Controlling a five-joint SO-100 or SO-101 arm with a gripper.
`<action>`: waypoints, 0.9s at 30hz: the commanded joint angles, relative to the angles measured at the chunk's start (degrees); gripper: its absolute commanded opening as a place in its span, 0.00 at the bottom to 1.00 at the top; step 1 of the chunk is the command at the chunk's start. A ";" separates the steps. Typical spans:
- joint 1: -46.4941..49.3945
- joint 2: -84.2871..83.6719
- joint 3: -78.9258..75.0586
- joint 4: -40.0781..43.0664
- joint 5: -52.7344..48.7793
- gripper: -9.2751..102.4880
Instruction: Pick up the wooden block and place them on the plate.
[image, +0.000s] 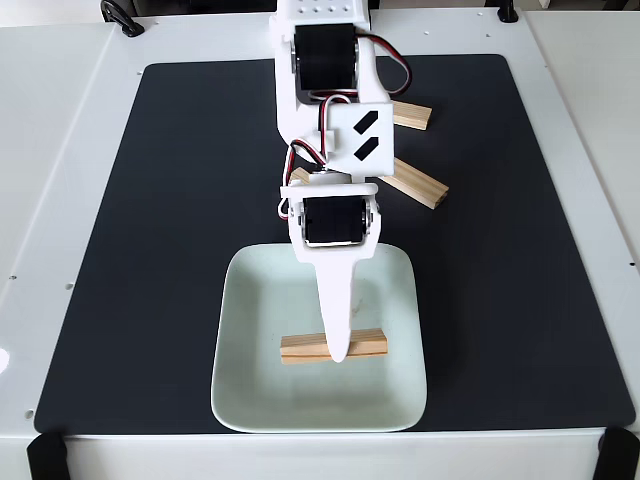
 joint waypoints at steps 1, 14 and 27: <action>0.44 1.23 -2.37 -0.70 0.35 0.16; 0.44 2.11 -2.29 6.86 -0.35 0.40; 0.00 27.16 16.79 13.89 0.26 0.07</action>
